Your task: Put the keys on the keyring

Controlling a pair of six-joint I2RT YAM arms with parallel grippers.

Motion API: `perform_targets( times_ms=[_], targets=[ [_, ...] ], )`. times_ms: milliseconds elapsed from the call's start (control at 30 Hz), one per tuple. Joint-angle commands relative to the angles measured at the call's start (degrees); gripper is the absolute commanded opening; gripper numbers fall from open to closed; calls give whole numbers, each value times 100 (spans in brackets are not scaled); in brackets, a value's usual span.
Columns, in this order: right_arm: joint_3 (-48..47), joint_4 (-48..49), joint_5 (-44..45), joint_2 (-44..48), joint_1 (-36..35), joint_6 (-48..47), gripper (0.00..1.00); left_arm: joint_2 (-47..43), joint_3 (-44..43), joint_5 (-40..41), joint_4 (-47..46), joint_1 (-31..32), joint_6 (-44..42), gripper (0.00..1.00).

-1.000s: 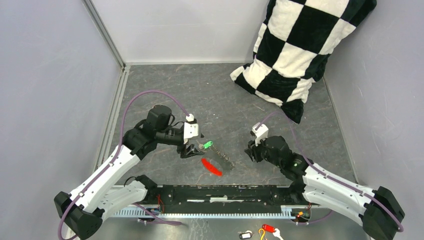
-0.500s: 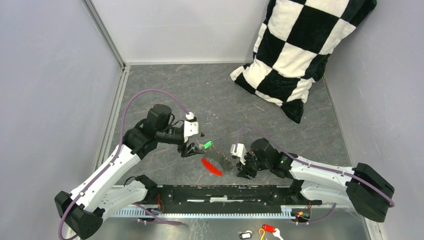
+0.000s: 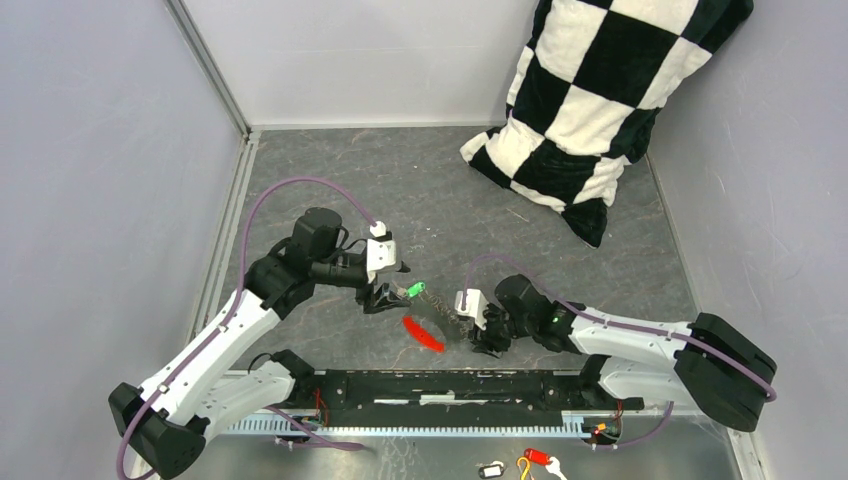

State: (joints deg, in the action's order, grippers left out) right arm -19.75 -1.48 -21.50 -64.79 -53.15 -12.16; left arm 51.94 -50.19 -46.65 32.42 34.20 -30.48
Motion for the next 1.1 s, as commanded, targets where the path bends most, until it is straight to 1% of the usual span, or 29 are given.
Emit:
perform_targets(
  times_ms=[0, 233, 467, 733, 1067],
  targets=[
    [-197, 572, 207, -55, -14, -401, 54, -93, -206, -144, -282, -20, 217, 73],
    [-267, 910, 95, -191, -14, -515, 53, -128, -152, -119, -322, -25, 244, 73],
    [-225, 946, -99, -275, -20, -472, 50, -157, -133, -65, -323, -27, 218, 73],
    [-174, 647, -124, 58, -30, -392, 50, -192, -140, -23, -317, -22, 186, 72],
    [-230, 165, 128, 9, -32, -282, 50, -220, -175, -3, -294, -26, 248, 72]
  ],
)
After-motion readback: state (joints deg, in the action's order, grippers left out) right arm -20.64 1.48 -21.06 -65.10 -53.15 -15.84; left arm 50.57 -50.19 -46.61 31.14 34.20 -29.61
